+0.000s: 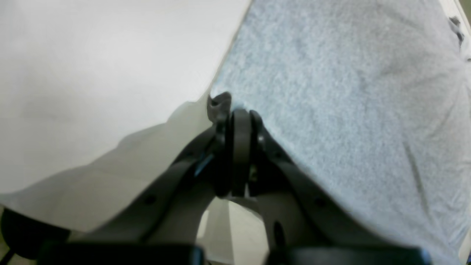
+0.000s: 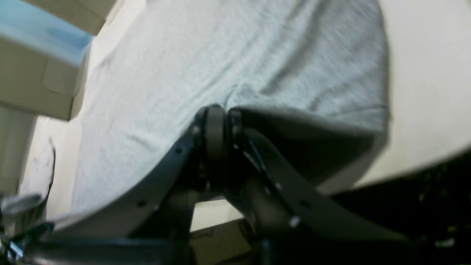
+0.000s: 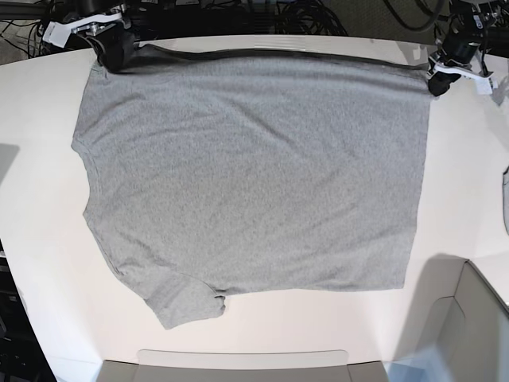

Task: Fold the T-shirt properly
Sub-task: 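Lift the shoulder edge with both grippers and pull it over the shirt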

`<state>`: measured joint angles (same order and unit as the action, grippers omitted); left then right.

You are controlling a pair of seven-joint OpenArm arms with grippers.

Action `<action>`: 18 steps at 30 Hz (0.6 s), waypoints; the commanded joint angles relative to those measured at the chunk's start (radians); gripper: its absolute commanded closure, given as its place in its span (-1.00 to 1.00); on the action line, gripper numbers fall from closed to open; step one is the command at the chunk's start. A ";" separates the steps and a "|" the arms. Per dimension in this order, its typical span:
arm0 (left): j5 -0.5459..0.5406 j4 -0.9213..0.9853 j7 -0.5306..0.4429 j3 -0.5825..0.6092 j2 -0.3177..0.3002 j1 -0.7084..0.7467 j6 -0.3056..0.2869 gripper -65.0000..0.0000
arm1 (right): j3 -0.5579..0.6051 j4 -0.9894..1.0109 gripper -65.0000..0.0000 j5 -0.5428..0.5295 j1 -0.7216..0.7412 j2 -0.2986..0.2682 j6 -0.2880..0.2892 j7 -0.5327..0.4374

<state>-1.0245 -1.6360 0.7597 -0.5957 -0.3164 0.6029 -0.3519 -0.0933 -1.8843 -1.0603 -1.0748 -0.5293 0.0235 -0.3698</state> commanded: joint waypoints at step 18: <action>-0.015 -0.011 0.088 -0.007 -0.020 -0.235 0.190 1.00 | -0.089 -0.019 1.00 0.010 0.414 -0.027 -0.083 0.501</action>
<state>-1.0229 -1.6333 0.8650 -0.5983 -0.3195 0.3721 -0.1566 -0.1753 -1.8866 -1.0439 -0.6678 -0.5426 -0.0685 0.1585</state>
